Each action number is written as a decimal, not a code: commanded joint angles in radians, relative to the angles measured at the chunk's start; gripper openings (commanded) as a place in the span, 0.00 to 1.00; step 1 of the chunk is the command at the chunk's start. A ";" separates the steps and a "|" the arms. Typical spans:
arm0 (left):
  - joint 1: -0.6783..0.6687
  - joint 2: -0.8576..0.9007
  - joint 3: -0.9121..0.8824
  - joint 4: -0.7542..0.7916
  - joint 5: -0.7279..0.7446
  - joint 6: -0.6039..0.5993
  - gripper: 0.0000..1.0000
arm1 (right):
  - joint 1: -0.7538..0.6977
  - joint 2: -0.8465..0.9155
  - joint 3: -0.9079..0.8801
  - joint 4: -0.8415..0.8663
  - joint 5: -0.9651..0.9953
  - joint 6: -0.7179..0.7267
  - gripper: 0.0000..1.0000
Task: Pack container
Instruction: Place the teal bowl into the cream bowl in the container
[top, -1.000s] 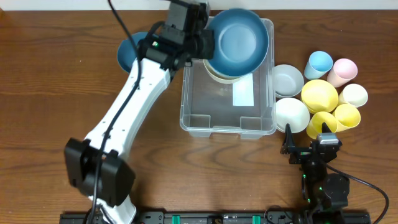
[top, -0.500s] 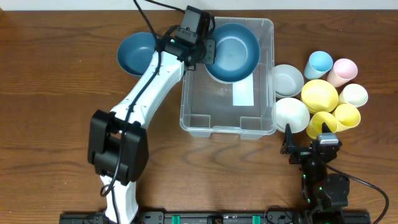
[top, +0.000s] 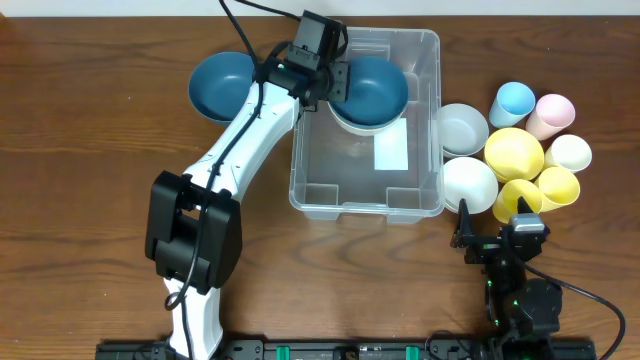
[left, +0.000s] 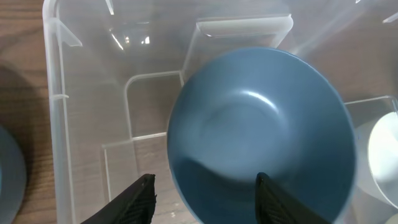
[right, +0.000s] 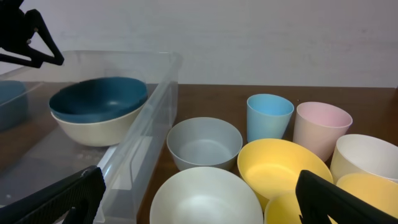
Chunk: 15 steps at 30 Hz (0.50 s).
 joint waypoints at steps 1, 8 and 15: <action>-0.001 -0.038 0.026 -0.003 -0.012 0.006 0.52 | -0.011 -0.006 -0.002 -0.004 0.000 -0.012 0.99; 0.020 -0.163 0.026 -0.069 -0.045 0.006 0.51 | -0.011 -0.006 -0.002 -0.004 0.000 -0.012 0.99; 0.116 -0.318 0.026 -0.216 -0.260 -0.029 0.51 | -0.011 -0.006 -0.002 -0.004 0.000 -0.012 0.99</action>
